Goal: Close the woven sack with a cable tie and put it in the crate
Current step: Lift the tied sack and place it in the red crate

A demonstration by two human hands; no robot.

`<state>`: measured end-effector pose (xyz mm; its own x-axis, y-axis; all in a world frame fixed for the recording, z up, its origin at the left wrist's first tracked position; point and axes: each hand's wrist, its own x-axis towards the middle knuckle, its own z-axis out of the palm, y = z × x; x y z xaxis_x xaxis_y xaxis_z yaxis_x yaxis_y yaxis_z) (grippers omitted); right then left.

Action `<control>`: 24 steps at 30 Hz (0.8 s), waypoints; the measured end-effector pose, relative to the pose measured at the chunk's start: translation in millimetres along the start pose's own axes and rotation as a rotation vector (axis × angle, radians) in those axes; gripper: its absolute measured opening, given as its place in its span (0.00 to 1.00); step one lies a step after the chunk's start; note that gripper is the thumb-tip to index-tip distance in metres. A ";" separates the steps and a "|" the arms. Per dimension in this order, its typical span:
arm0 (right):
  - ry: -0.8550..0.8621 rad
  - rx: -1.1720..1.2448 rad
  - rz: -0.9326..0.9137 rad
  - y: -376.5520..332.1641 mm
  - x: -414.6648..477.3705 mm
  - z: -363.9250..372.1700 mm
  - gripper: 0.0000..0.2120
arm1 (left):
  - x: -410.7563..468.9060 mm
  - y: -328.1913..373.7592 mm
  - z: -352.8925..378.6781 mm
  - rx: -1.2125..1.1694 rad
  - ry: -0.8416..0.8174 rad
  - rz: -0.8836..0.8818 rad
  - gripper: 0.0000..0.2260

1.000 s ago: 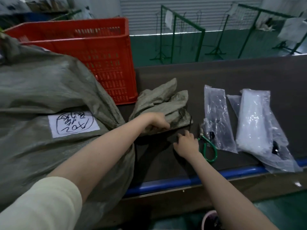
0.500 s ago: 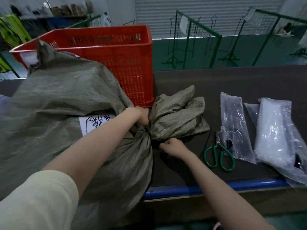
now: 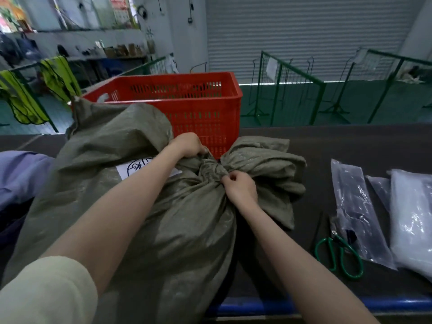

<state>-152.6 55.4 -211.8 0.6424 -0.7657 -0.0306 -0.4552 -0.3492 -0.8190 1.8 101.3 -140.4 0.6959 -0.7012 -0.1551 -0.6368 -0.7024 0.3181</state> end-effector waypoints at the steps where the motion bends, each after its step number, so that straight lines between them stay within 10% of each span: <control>1: 0.122 -0.172 -0.122 -9.2 3.4 -1.9 0.11 | 0.2 -3.7 -10.7 -0.057 0.038 -0.005 0.11; 6: 0.514 -0.735 -0.574 -54.0 20.7 -8.0 0.07 | -9.0 -20.8 -55.4 -0.273 0.285 -0.030 0.14; 16: 0.275 -0.646 -1.035 -143.8 37.5 -35.3 0.09 | -38.4 -61.4 -106.7 -0.428 0.775 -0.147 0.13; 24: -0.069 -0.243 -0.858 -184.3 54.0 -53.7 0.11 | -63.6 -74.3 -114.8 -0.665 0.835 -0.161 0.10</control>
<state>-67.1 49.4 -31.8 0.8539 -0.1572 0.4961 0.0858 -0.8977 -0.4322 43.0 212.2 -46.8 0.9220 -0.1251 0.3664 -0.3851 -0.3953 0.8340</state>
